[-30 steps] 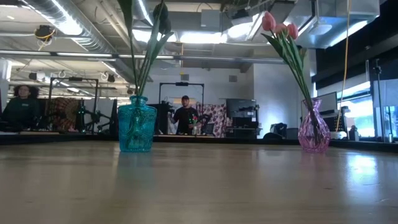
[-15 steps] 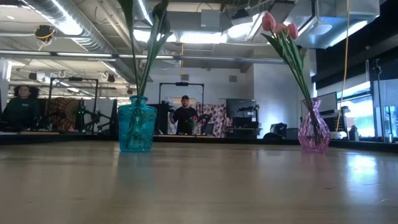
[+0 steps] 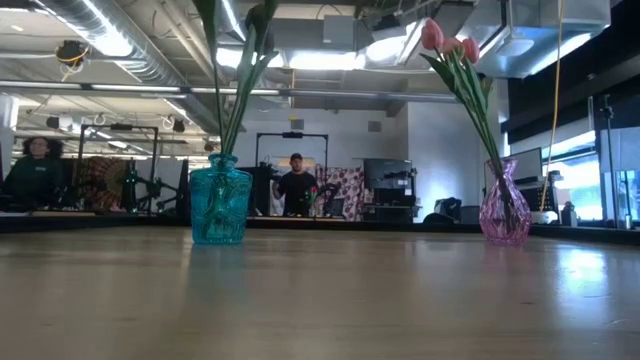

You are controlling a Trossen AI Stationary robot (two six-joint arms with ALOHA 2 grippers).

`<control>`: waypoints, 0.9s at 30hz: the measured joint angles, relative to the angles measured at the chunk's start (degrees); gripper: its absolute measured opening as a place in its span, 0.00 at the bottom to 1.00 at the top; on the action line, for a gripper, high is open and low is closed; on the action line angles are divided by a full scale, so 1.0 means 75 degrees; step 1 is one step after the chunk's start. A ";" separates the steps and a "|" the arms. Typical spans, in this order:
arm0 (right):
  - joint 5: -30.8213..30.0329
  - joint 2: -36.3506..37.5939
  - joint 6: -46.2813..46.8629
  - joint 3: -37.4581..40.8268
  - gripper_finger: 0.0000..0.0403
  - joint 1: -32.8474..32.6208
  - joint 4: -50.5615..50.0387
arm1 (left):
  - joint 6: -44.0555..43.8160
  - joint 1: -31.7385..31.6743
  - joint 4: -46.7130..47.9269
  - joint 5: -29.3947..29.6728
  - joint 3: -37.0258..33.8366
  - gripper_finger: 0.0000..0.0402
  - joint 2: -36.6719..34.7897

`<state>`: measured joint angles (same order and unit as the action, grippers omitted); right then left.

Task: Sort flowers into vase by color
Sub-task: Put the black tulip into the blue vase

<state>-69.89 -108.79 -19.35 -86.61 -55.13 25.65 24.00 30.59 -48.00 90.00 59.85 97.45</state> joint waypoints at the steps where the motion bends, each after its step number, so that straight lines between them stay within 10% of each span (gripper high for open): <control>1: 0.0000 0.0000 0.0000 0.0000 0.59 0.0000 0.0000 | -0.0135 0.0000 -0.0001 0.0004 -0.0038 0.01 0.0000; 13: 0.0002 -0.0006 0.0353 0.0003 0.59 0.0000 -0.0256 | -0.1153 0.0015 -0.0001 0.0000 -0.0902 0.04 0.0000; 27: 0.0070 -0.0009 0.0405 0.0003 0.59 0.0000 -0.0248 | -0.1593 0.0297 -0.0620 -0.0225 -0.1230 0.31 0.0003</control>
<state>-69.36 -108.86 -16.32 -86.59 -55.13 23.79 12.05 32.82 -52.65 88.31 50.63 97.47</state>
